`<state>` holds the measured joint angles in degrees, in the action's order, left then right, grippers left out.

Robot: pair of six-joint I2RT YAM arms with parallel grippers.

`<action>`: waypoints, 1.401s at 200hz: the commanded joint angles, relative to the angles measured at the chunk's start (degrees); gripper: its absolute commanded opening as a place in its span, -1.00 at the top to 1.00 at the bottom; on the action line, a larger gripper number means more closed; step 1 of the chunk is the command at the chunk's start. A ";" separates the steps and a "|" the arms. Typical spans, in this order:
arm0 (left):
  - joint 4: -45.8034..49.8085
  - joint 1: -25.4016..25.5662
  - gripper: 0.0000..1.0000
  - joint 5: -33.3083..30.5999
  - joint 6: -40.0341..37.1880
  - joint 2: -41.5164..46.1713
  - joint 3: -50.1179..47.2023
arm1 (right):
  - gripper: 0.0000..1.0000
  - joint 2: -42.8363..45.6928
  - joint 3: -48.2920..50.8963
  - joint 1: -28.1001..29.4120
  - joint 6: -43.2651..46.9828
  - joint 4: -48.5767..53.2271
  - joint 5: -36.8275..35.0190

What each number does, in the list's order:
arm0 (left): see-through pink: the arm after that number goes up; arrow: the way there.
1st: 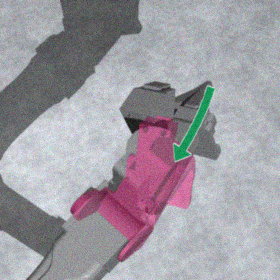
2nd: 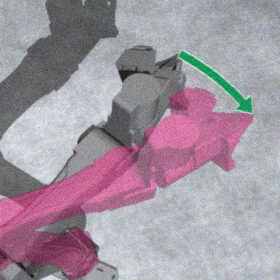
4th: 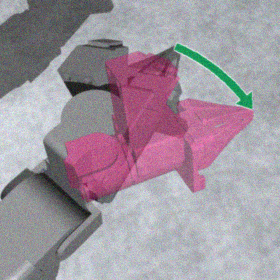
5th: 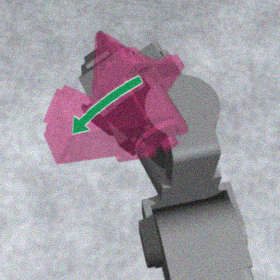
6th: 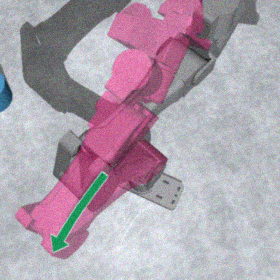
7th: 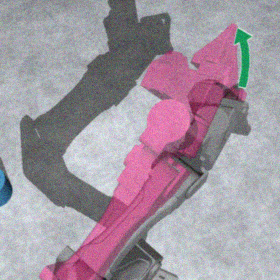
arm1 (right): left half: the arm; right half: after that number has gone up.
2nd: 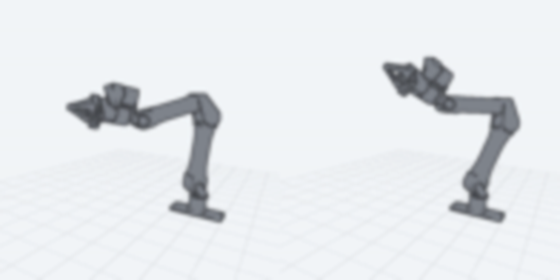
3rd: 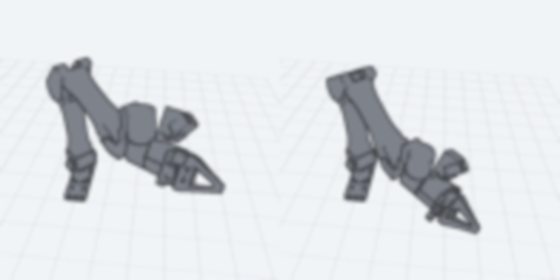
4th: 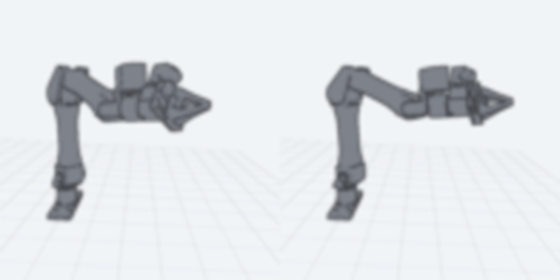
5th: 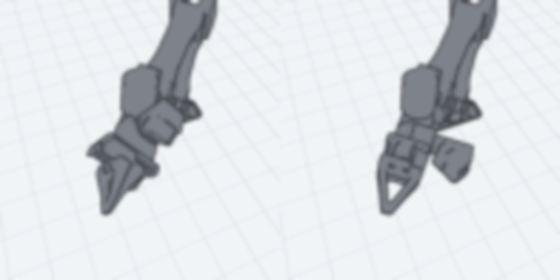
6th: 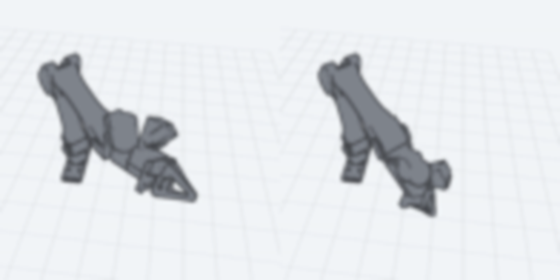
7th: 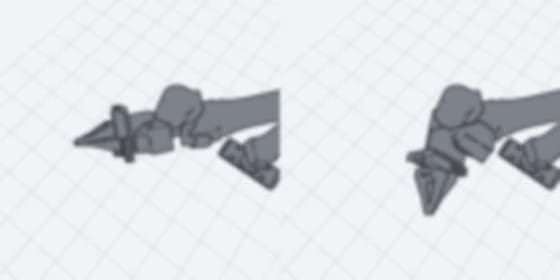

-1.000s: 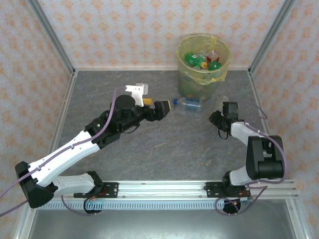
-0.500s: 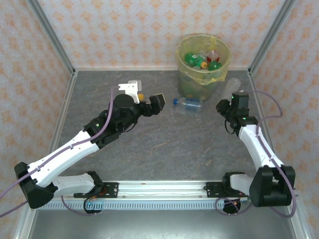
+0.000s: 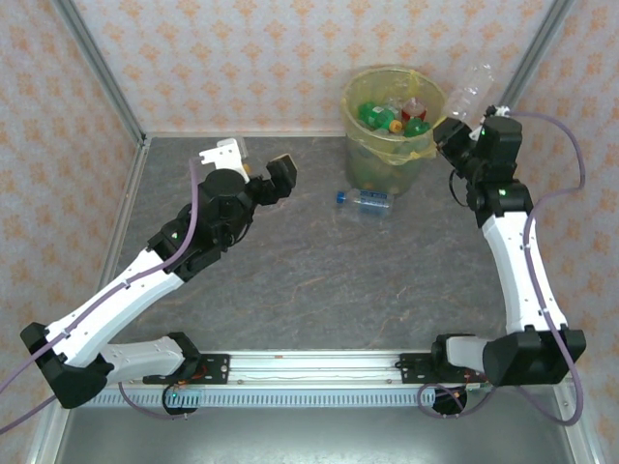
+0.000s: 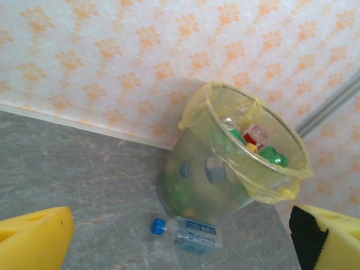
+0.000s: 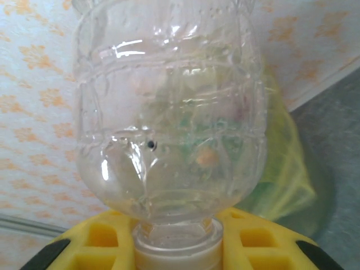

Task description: Put the plastic bottles in the bin

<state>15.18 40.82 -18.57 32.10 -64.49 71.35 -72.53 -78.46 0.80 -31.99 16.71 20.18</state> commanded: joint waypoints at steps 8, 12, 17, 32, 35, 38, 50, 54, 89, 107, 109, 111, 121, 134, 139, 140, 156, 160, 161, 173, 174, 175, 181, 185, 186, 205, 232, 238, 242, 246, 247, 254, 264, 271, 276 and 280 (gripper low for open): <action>4.50 -1.22 -0.99 -5.00 1.15 1.09 2.47 | 0.52 -5.33 -6.33 2.66 -4.97 -1.99 4.13; 4.51 -1.26 -0.99 -4.99 1.17 1.34 2.40 | 0.52 -6.01 -7.20 3.26 -5.31 -2.19 4.11; 4.46 -1.27 -0.99 -4.92 1.13 1.59 2.30 | 0.52 -7.13 -8.12 4.00 -5.79 -2.54 4.07; 4.50 -1.28 -0.99 -4.71 2.67 2.42 2.13 | 0.52 -10.11 -10.55 6.10 -7.74 -3.68 4.07; 4.62 -1.33 -0.99 -4.66 2.85 2.53 2.13 | 0.52 -10.66 -10.89 6.45 -8.39 -3.95 4.14; 4.66 -1.33 -0.99 -4.70 2.88 2.71 2.12 | 0.52 -11.20 -11.22 6.75 -9.03 -4.39 4.16; 5.06 -1.35 -0.98 -4.47 3.06 3.25 2.12 | 0.52 -13.35 -12.55 7.63 -11.68 -6.10 4.57; 5.28 -1.36 -0.99 -4.50 3.15 3.40 2.12 | 0.52 -14.16 -12.99 7.98 -12.39 -6.59 4.53; 6.51 -1.37 -0.99 -4.92 3.96 5.36 1.55 | 0.52 -20.65 -17.99 9.99 -18.18 -8.50 3.56; 6.51 -1.33 -0.99 -5.02 4.66 6.79 0.66 | 0.52 -22.73 -18.97 10.90 -21.40 -10.82 2.22; 6.52 -1.31 -0.99 -5.06 4.71 6.89 0.57 | 0.52 -22.96 -19.11 11.00 -21.72 -11.04 1.98; 6.53 -1.32 -0.99 -5.07 4.79 7.02 0.44 | 0.52 -23.15 -19.24 11.10 -22.00 -11.18 1.84; 6.52 -1.34 -0.98 -5.14 5.07 7.67 0.01 | 0.52 -24.30 -19.89 11.62 -23.11 -12.12 1.12; 6.78 -1.36 -0.99 -5.08 5.41 8.38 -0.26 | 0.52 -25.79 -20.91 11.99 -24.88 -12.55 0.15; 6.83 -1.34 -0.99 -5.14 5.50 8.65 -0.40 | 0.51 -26.31 -21.24 12.10 -25.51 -12.78 -0.06; 6.85 -1.31 -0.99 -5.15 5.51 8.67 -0.41 | 0.51 -26.50 -21.27 12.15 -25.63 -12.86 -0.10; 7.23 -1.33 -0.99 -5.19 5.67 9.36 -0.67 | 0.42 -28.51 -22.80 12.47 -26.65 -13.48 -0.23; 7.23 -1.34 -0.99 -5.19 5.70 9.51 -0.76 | 0.34 -29.12 -23.56 12.53 -26.65 -13.34 -0.33; 7.19 -1.35 -0.99 -5.18 5.70 9.53 -0.77 | 0.30 -29.31 -23.75 12.59 -26.64 -13.27 -0.32; 7.28 -1.35 -0.98 -5.26 5.72 9.95 -0.95 | 0.00 -31.43 -26.76 12.74 -26.27 -11.77 -0.30; 7.26 -1.35 -0.98 -5.21 5.71 9.93 -0.95 | -0.01 -31.61 -27.06 12.69 -26.24 -11.47 -0.23; 7.29 -1.35 -0.98 -5.19 5.70 9.96 -0.95 | -0.02 -31.79 -27.39 12.72 -26.17 -11.23 -0.19; 7.30 -1.35 -0.99 -5.21 5.70 10.08 -0.95 | -0.09 -32.99 -29.25 12.68 -25.66 -9.99 -0.07; 7.38 -1.35 -0.99 -5.14 5.70 10.17 -0.95 | -0.14 -33.56 -30.53 12.73 -25.28 -9.17 0.21; 7.40 -1.35 -0.99 -5.15 5.70 10.17 -0.95 | -0.15 -33.78 -30.84 12.74 -25.21 -8.98 0.25; 7.49 -1.35 -0.99 -5.07 5.61 10.43 -1.28 | -0.34 -36.42 -36.28 13.00 -22.85 -5.54 1.43; 6.84 -1.36 -0.99 -4.35 5.61 10.44 -2.12 | -0.73 -36.66 -38.88 13.35 -20.62 -3.69 1.29; 6.69 -1.35 -0.99 -4.13 5.62 10.29 -2.19 | -0.74 -36.39 -38.86 13.35 -20.43 -3.40 1.18; 6.50 -1.35 -0.99 -3.93 5.48 10.14 -2.22 | -0.73 -36.22 -38.76 13.35 -20.19 -3.37 1.23; 6.46 -1.35 -0.99 -3.77 5.39 10.04 -2.34 | -0.73 -36.10 -38.74 13.35 -19.99 -3.21 1.21; 6.41 -1.35 -0.99 -3.72 5.37 9.98 -2.35 | -0.73 -36.10 -38.72 13.35 -19.93 -3.19 1.24; 6.12 -1.35 -0.99 -3.38 5.22 9.67 -2.36 | -0.73 -35.69 -38.67 13.35 -19.45 -2.86 1.11; 5.84 -1.35 -0.99 -2.84 4.89 9.18 -2.28 | -0.73 -35.08 -38.65 13.35 -18.44 -1.99 0.95; 5.66 -1.35 -0.99 -2.39 4.63 8.80 -2.23 | -0.73 -34.51 -38.56 13.35 -17.65 -1.30 0.58; 5.57 -1.35 -0.99 -2.08 4.39 8.49 -2.18 | -0.73 -34.04 -38.39 13.35 -17.00 -0.89 0.38; 5.41 -1.40 -0.99 -1.78 4.22 8.28 -2.18 | -0.74 -33.65 -38.22 13.31 -16.49 -0.66 0.21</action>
<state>21.65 39.70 -22.13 37.50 -55.11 69.54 -109.78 -115.52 13.89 -52.36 13.17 21.21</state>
